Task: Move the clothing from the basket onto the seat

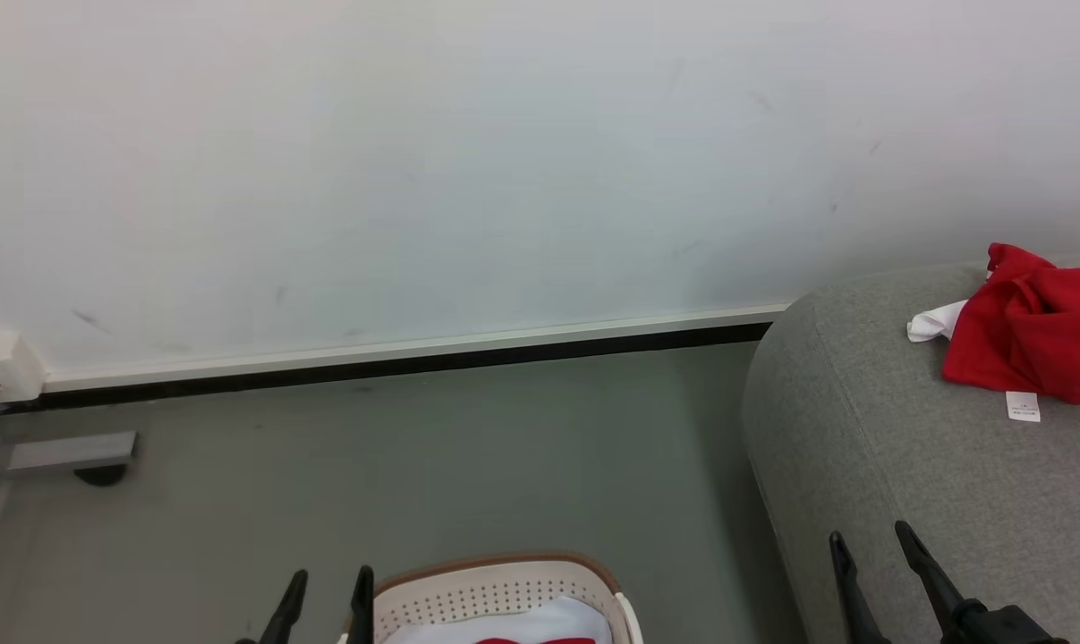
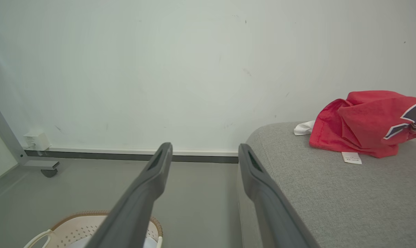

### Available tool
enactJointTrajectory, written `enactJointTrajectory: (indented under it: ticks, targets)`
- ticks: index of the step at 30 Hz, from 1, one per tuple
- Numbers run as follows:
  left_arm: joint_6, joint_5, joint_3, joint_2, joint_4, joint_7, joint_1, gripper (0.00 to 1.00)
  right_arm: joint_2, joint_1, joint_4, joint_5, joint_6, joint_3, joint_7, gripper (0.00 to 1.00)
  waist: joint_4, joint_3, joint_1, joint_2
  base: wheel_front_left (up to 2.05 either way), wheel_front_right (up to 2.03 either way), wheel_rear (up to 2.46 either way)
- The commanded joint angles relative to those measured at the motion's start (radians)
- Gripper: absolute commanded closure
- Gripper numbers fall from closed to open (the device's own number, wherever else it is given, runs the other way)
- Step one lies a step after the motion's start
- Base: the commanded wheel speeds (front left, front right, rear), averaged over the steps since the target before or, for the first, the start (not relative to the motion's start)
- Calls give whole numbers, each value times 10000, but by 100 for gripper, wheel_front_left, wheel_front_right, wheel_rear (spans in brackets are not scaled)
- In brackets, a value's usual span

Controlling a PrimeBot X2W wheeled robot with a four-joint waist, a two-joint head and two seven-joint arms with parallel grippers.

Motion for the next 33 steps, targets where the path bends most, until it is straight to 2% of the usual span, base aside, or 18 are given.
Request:
enactJointTrajectory:
  ticks: [1, 12, 16, 26, 33]
  targets:
    - [-45, 127, 57, 23, 26, -5, -42, 0, 1, -61, -46, 8, -24, 19, -1, 0, -14, 7, 0, -1, 0, 0, 0]
    - [-193, 331, -209, 21, 167, -5, -510, 0, 0, -328, -186, 70, -24, 115, -1, 0, -409, 314, 0, -1, 0, 0, 0]
    - [-315, 494, -560, 125, 786, 3, -876, 0, 1, -453, -258, 104, -25, 184, -1, 0, -709, 500, 0, -1, 0, 0, 0]
    - [-558, 823, -2173, 359, 2542, 1113, -2238, 0, -1, -810, -550, 231, -24, 249, -1, 0, -1584, 1402, 0, -1, 0, 0, 0]
    - [-591, 676, -3420, 518, 3886, 1937, -3058, 0, 1, -1151, -839, 342, -24, 279, -1, 0, -2038, 2171, 0, -1, 0, 0, 0]
